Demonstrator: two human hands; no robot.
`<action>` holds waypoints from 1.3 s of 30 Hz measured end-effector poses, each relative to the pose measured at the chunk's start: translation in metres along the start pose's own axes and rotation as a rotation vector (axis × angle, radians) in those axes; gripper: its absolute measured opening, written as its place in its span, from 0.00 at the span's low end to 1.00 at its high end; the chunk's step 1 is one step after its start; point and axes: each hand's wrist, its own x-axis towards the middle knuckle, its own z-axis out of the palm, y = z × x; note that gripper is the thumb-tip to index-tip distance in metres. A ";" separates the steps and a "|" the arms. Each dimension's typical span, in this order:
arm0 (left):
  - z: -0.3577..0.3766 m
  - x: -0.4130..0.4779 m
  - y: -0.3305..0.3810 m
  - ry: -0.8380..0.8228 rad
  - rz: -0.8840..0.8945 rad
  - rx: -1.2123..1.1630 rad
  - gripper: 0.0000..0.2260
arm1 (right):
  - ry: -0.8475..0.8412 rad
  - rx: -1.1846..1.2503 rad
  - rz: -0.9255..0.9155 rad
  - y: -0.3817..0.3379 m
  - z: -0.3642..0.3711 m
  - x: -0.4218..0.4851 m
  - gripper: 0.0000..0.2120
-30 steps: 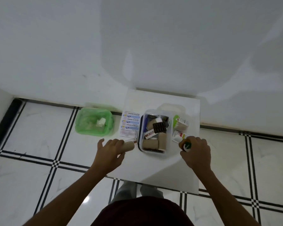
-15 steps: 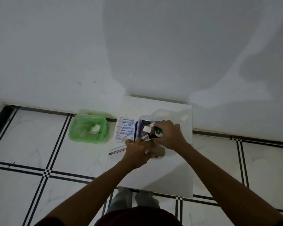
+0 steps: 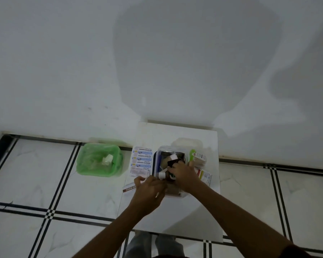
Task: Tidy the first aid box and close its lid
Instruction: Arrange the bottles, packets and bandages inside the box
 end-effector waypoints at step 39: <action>-0.060 0.039 -0.035 0.273 -0.547 -0.468 0.10 | 0.636 0.482 0.059 0.082 -0.046 -0.014 0.27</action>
